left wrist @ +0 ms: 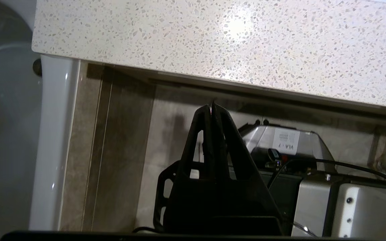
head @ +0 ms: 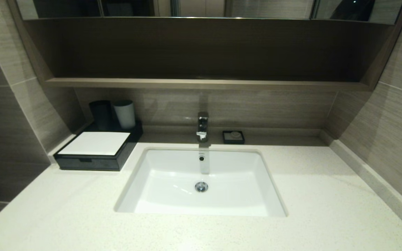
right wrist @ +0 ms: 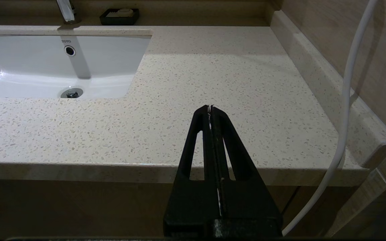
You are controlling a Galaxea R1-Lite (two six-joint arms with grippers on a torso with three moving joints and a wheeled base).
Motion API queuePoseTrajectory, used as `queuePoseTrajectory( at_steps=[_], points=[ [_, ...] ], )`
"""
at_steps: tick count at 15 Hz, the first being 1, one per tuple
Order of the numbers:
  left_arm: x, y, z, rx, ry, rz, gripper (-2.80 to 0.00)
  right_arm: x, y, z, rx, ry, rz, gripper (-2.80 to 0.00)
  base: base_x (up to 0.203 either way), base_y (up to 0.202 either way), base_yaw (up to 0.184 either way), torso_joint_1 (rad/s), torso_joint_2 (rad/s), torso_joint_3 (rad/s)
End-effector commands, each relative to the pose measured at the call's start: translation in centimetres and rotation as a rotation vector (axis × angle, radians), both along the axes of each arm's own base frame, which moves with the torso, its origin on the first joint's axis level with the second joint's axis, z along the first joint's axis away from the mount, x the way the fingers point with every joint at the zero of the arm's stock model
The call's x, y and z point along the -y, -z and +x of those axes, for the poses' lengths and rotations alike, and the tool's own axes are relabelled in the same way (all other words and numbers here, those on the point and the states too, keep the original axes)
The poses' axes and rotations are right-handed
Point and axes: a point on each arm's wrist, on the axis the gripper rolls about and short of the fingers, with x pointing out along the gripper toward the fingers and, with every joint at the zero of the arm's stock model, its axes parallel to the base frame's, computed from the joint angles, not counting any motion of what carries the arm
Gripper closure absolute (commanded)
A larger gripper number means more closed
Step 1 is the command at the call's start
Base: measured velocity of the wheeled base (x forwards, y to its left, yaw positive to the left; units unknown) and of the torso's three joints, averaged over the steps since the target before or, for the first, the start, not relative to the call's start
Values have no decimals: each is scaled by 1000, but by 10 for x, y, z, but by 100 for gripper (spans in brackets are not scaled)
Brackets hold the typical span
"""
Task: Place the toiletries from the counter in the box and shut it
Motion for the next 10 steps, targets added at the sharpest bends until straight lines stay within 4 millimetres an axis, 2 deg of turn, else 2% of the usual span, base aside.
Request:
queuePoseTrajectory(
  at_steps=[1, 5, 10],
  points=[
    [-1, 19, -42, 145, 2, -1, 0, 0, 0, 0, 0, 0, 0, 0, 0, 0, 0, 0, 0, 0],
    [-2, 42, -72, 381, 0, -2, 0, 0, 0, 0, 0, 0, 0, 0, 0, 0, 0, 0, 0, 0],
    [-2, 46, -95, 555, -13, 2, 0, 0, 0, 0, 0, 0, 0, 0, 0, 0, 0, 0, 0, 0]
  ],
)
